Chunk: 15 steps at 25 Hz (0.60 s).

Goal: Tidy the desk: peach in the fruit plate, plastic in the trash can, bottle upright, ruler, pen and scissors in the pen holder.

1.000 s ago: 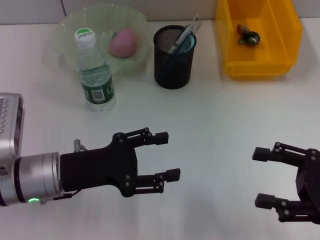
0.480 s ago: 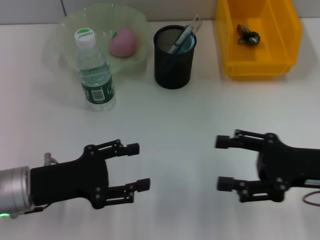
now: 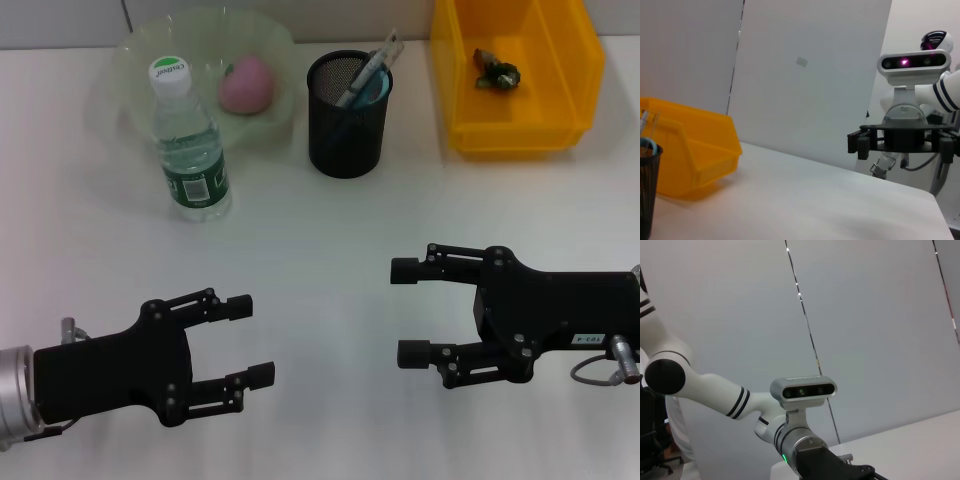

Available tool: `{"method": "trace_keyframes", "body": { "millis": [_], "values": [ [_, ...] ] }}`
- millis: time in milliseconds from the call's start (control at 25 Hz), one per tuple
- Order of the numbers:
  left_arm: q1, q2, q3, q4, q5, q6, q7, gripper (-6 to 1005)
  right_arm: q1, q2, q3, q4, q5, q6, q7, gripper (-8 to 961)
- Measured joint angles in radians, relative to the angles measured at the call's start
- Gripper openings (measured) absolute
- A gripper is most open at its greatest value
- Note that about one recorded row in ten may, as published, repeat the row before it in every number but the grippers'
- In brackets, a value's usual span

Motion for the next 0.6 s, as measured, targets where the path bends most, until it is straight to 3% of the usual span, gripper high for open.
{"method": "trace_keyframes", "body": {
  "millis": [600],
  "values": [
    [-0.007,-0.008,-0.025,-0.001,0.011,-0.003,-0.001,770,-0.007,0.001,0.0,0.005,0.002,0.003,0.0,828]
  ]
}}
